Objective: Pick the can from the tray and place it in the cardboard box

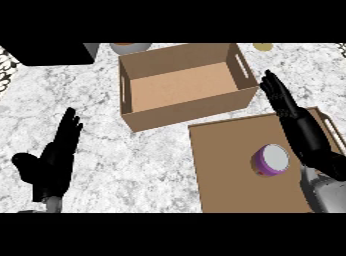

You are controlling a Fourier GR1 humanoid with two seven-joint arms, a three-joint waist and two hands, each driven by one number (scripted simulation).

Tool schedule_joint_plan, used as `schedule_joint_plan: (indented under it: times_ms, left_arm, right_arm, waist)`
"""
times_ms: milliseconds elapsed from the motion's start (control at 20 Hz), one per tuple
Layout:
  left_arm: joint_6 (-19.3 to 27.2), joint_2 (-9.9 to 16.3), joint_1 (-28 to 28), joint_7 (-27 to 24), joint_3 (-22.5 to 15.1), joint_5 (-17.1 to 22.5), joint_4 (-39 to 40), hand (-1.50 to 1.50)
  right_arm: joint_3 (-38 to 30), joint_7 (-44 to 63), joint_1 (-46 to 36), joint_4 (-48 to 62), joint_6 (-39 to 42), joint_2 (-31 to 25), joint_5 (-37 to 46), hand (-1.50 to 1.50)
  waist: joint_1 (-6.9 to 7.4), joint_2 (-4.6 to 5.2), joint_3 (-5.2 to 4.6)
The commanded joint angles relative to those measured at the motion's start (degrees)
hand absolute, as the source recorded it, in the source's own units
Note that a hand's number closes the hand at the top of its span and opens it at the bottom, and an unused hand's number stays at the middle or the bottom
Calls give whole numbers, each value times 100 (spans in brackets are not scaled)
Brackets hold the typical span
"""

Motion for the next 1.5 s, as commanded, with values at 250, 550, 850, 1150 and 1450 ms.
schedule_joint_plan:
  times_ms: [250,550,850,1150,1450]
  left_arm:
    - [-35,1757,78,-165,906,-998,927,0]
    - [-353,1703,5,-108,846,-831,1136,0]
    - [-802,1687,-197,-518,1137,-787,1758,0]
    - [-770,1539,-656,-397,1005,-962,1973,0]
    - [-641,1337,-627,-385,918,-1151,1916,0]
  right_arm:
    - [-1060,688,1281,-207,-1009,342,-666,-150]
    - [-668,-427,2592,22,-1439,-175,848,-150]
    - [-1045,-2546,3346,250,-699,-253,446,-150]
    - [-1102,-885,3067,-243,-724,-1738,1745,-150]
    - [-647,829,2439,-716,333,-2395,2076,-150]
  waist:
    - [-227,51,-190]
    - [-168,55,-187]
    - [7,66,-194]
    - [-16,89,-216]
    - [115,87,-208]
